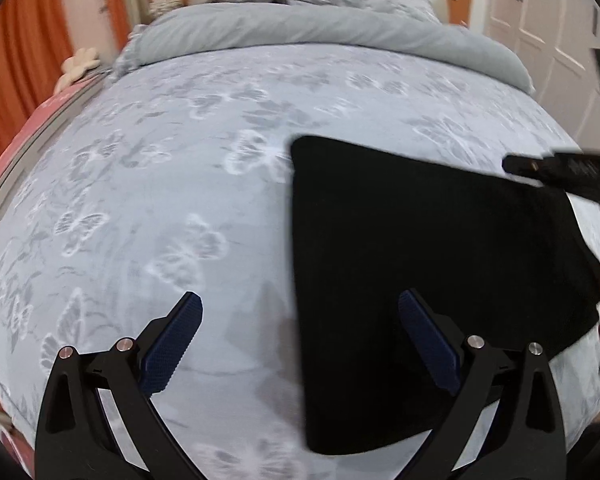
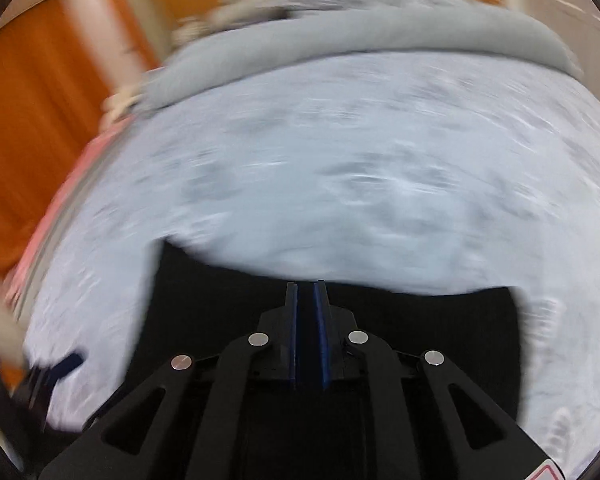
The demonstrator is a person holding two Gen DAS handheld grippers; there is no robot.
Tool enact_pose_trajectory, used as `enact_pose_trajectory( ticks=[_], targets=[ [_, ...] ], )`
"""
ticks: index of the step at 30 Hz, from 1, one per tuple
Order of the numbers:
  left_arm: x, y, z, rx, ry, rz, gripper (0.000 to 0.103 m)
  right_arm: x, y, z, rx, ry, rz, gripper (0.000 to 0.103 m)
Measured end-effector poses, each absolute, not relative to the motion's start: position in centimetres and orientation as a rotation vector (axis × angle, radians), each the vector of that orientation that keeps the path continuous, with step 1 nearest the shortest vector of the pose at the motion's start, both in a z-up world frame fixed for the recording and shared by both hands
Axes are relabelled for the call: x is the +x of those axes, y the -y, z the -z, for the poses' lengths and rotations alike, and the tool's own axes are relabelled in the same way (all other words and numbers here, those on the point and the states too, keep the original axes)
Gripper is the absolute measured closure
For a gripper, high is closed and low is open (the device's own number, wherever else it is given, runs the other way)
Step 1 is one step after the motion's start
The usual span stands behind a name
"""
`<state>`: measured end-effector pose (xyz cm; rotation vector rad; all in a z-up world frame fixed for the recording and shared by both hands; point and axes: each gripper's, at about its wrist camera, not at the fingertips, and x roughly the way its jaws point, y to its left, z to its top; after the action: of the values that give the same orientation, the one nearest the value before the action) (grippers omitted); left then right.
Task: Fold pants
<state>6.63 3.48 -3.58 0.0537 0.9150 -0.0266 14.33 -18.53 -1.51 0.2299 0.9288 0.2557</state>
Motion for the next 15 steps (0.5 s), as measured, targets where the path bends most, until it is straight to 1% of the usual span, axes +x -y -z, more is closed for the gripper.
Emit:
enact_pose_trajectory(
  ticks=[2, 8, 10, 13, 15],
  targets=[
    [6.8, -4.9, 3.3, 0.035, -0.912, -0.021, 0.006, 14.1, 14.8, 1.9, 0.166, -0.942, -0.337, 0.091],
    [7.3, -8.1, 2.6, -0.042, -0.917, -0.096, 0.006, 16.1, 6.1, 6.7, 0.028, -1.044, -0.414, 0.091],
    [7.3, -8.6, 2.5, -0.046, -0.910, -0.106, 0.006, 16.3, 4.6, 6.4, -0.011, -1.035, -0.427, 0.091],
    [7.2, -9.1, 2.3, -0.054, -0.905, -0.115, 0.005, 15.7, 4.9, 4.5, 0.055, -1.004, -0.446, 0.092],
    [7.3, -9.3, 2.1, -0.059, -0.900, -0.114, 0.005, 15.8, 5.1, 4.6, 0.036, -0.998, -0.437, 0.092]
  ],
)
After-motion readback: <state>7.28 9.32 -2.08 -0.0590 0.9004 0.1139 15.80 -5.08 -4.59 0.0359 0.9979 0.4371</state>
